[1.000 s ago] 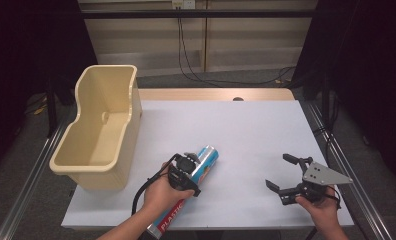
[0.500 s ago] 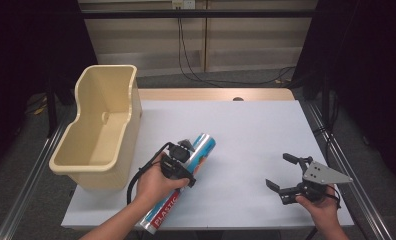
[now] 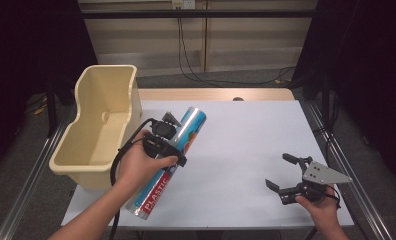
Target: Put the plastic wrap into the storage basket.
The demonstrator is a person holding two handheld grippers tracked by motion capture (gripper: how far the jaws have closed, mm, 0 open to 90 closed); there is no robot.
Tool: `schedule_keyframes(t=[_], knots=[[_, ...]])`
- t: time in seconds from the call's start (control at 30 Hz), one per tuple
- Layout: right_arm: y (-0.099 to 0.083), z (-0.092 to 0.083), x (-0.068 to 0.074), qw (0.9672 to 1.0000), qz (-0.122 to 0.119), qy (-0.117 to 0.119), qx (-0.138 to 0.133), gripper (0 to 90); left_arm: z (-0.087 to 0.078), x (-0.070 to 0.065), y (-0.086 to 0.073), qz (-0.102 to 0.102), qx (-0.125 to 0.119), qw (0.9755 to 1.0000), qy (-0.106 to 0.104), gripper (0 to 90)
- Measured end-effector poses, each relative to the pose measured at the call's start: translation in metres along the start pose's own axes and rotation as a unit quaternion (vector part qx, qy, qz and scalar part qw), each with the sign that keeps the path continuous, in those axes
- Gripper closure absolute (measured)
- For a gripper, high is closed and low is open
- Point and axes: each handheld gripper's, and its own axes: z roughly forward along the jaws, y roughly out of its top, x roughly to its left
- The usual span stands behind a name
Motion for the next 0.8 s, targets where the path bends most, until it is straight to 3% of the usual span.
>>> schedule_keyframes(t=[0.13,0.27,0.4,0.73,0.77,0.8], knots=[[0.0,0.0,0.0,1.0,-0.002,0.001,-0.001,1.3,-0.021,0.005,0.003,-0.006,-0.005,0.9999,-0.006,32.2],[0.0,0.0,0.0,1.0,-0.001,0.0,-0.001,1.3,-0.04,0.009,0.004,-0.014,-0.019,0.9997,0.001,32.1],[0.0,0.0,0.0,1.0,-0.001,0.0,-0.001,1.3,-0.056,0.018,0.005,-0.028,-0.027,0.9992,-0.009,32.1],[0.0,0.0,0.0,1.0,-0.001,0.0,-0.001,1.3,-0.084,0.04,0.003,-0.052,-0.035,0.998,0.009,32.2],[0.0,0.001,0.001,1.0,0.0,-0.001,-0.002,1.3,-0.087,0.045,0.003,-0.039,-0.034,0.9986,0.01,32.1],[0.0,0.001,0.0,1.0,0.0,-0.001,-0.002,1.3,-0.089,0.047,0.002,-0.045,-0.035,0.9983,0.012,32.1]])
